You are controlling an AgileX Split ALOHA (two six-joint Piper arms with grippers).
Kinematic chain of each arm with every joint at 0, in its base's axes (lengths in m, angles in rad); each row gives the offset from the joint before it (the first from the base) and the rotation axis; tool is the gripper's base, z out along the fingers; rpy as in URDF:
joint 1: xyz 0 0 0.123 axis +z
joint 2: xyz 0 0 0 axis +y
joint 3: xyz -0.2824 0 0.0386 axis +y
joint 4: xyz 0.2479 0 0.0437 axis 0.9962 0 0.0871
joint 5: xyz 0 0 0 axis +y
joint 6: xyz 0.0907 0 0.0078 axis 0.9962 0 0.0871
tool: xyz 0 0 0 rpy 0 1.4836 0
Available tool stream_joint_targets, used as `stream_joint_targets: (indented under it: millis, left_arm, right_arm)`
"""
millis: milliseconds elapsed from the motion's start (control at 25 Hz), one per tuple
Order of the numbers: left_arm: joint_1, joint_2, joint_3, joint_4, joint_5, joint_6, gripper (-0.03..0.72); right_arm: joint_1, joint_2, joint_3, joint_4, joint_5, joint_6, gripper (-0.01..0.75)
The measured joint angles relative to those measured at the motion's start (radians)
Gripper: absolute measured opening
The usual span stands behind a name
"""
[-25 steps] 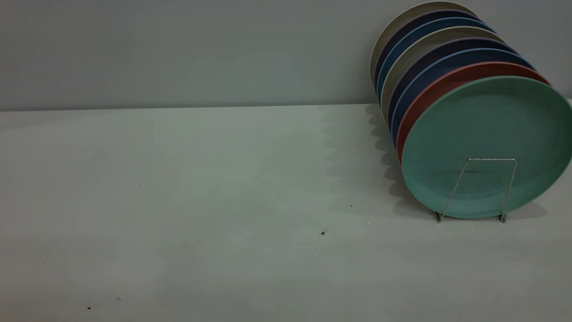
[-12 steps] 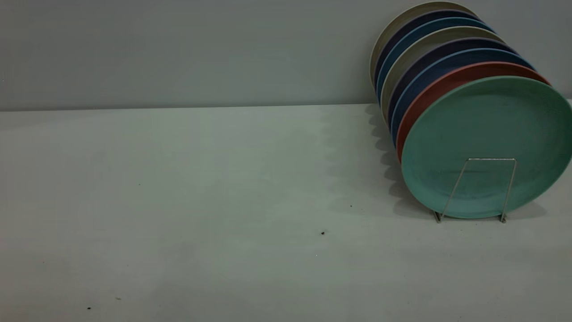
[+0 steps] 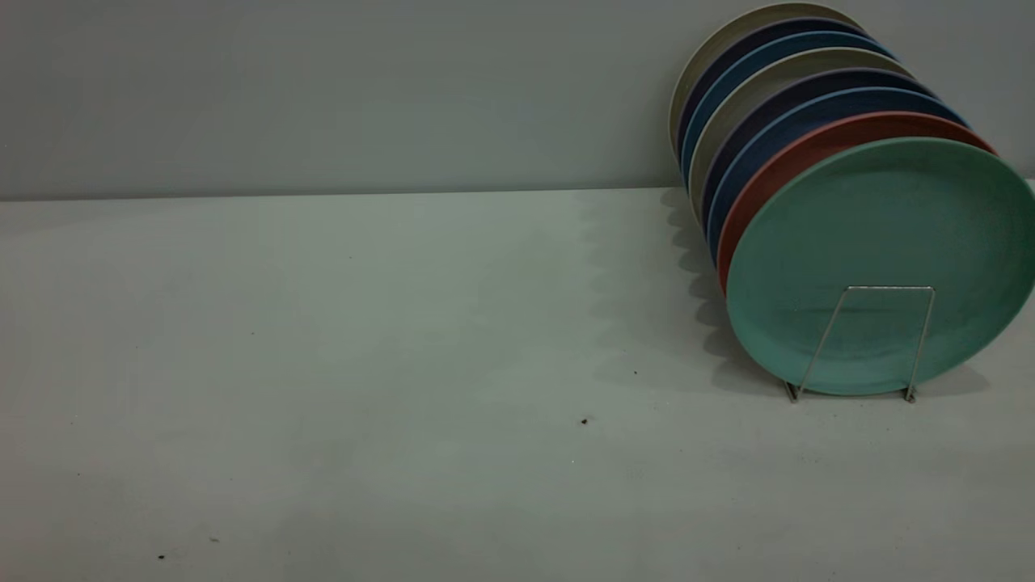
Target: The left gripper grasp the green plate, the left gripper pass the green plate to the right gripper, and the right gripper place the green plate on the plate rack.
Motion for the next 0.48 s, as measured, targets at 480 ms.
stream_joint_targets:
  millis: [480]
  left_arm:
    - [0.0,0.0,0.0,0.0,0.0,0.0,0.59]
  right_arm:
    - [0.0,0.0,0.0,0.0,0.0,0.0,0.259]
